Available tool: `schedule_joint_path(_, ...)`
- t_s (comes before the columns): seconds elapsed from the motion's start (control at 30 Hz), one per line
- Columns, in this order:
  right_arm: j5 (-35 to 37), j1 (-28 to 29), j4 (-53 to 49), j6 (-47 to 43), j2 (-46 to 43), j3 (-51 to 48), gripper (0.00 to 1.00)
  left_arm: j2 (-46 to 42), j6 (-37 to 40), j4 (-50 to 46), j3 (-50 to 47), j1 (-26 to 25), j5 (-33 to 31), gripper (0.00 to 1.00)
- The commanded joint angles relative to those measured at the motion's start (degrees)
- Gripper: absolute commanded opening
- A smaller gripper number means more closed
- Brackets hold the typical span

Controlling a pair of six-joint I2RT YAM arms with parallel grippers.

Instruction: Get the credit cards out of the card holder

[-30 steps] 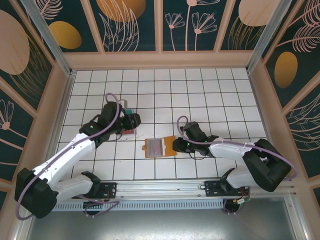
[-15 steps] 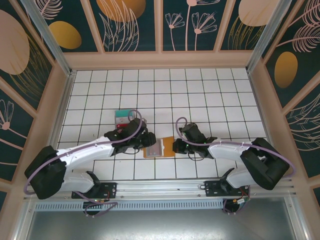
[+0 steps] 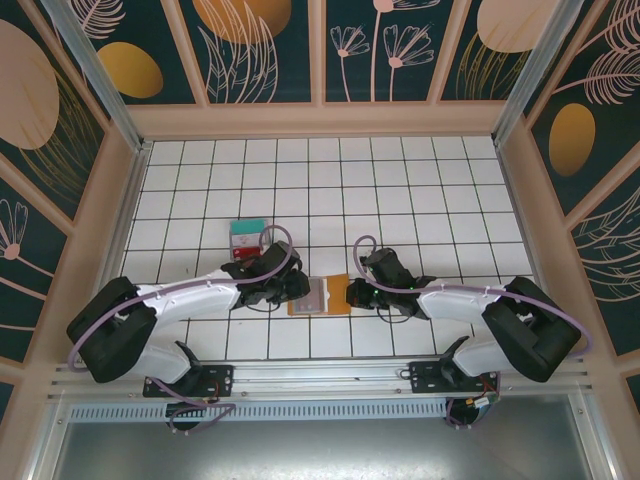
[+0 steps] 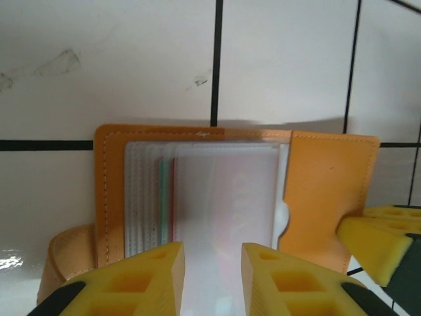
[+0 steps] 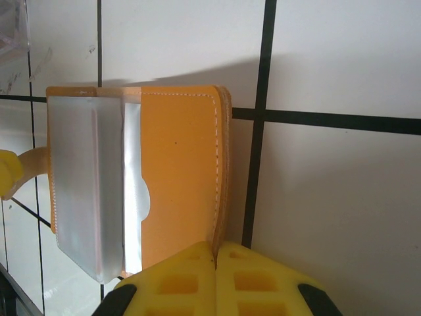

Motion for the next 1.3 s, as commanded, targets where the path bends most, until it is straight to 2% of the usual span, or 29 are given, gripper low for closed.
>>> schedule_joint_path(0.0, 1.1, 0.5, 0.3, 0.6, -0.6, -0.9, 0.00, 1.0, 0.1, 0.5, -0.7, -0.2, 0.9, 0.30)
schedule_joint_path(0.57, 1.0, 0.8, 0.7, 0.7, -0.2, -1.0, 0.00, 4.8, 1.2, 2.3, -0.4, -1.0, 4.6, 0.32)
schedule_joint_path(0.97, 0.8, 0.9, 1.0, 0.6, 0.6, -0.7, 0.00, 4.6, 2.1, 7.4, -0.4, -1.3, 7.5, 0.51)
schedule_joint_path(1.1, 0.9, 0.9, 0.8, 0.6, 0.6, -0.6, 0.00, 3.9, 3.0, 7.5, 0.0, -1.3, 7.6, 0.78)
schedule_joint_path(1.13, 1.0, 0.9, 0.7, 0.6, 0.6, -0.6, 0.00, 3.7, 3.1, 7.9, 0.0, -1.3, 7.9, 0.79)
schedule_joint_path(1.27, 1.0, 0.9, 1.0, 0.7, 0.9, -0.8, 0.00, 3.0, 3.6, 10.7, 0.7, -1.3, 10.6, 0.69)
